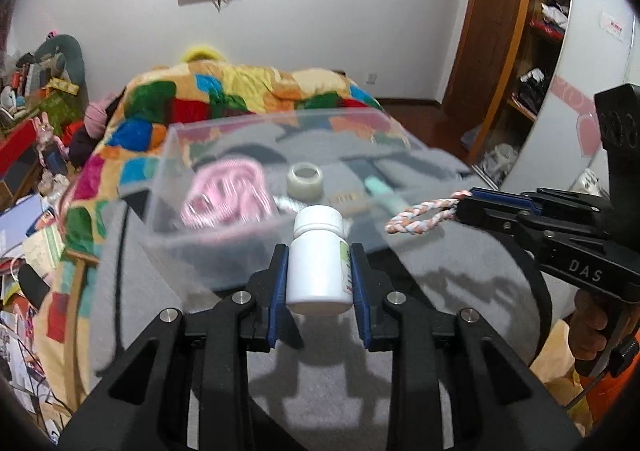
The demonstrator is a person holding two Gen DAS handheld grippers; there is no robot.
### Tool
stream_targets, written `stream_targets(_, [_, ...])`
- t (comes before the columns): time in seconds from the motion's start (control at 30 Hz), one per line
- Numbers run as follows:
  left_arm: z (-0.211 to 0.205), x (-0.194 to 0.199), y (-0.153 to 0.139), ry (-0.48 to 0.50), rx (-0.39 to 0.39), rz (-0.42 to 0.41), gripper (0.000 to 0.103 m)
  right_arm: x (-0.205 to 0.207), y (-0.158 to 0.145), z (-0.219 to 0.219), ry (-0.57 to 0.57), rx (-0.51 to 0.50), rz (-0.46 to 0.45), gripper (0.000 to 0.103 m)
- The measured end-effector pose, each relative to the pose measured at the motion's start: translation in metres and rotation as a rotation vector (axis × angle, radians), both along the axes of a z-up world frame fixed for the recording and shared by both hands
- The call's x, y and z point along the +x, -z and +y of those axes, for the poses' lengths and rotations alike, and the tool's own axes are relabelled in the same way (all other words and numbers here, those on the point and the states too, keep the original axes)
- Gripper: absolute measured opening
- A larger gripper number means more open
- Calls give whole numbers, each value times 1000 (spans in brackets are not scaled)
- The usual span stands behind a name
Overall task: Organize objects
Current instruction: 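Place the rope toy and white pill bottle into the clear box and release both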
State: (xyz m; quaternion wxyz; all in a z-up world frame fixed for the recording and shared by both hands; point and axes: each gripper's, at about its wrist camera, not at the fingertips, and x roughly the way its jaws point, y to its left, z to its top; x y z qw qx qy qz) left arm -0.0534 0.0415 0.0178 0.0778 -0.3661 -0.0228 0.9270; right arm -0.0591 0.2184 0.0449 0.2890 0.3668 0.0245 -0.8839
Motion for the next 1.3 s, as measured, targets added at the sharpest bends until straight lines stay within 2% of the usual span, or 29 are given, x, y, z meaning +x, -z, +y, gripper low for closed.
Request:
stream_targets(0.17, [-9,-17,-17,-23,13,32,29,-9,-21,-7,17,10,46,13])
stream_targets(0.3, [-13,-33,-19,-30,19,25,29,-27,-27,-15,40,22,62,13])
stream_targets(0.53, [-9,-62,0,-24,-14,-48,29,-61,-2,-43,51,118,-4,14])
stream_targets(0.63, [-9,-61,3,-20,-14,-45,29,-61,10,-46,40,152,-29,17])
stream_targets(0.73, [-9,-57,0,-14,-14,-34,29,-55,5,-40,36,144,-7,24])
stream_targets(0.97, [-13,-40,-10,-12,-1,1,30,-38,-14,-36,13,108,32,24])
stream_targets(1.03, [-15,-33,-12,-22,-1,17,32,-33,-17,-35,5,82,35,27])
stream_targets(1.07, [-16,-29,-12,-26,0,26,35,-29,-19,-33,1,62,36,29])
stream_targets(1.13, [-18,-20,-12,-34,3,44,43,-21,-21,-32,2,34,48,42])
stream_targets(1.2, [-20,-11,-11,-46,-5,66,52,-12,-22,-29,11,7,70,50])
stream_targets(1.3, [-19,1,-9,-56,-25,95,61,0,-22,-28,11,-10,98,56])
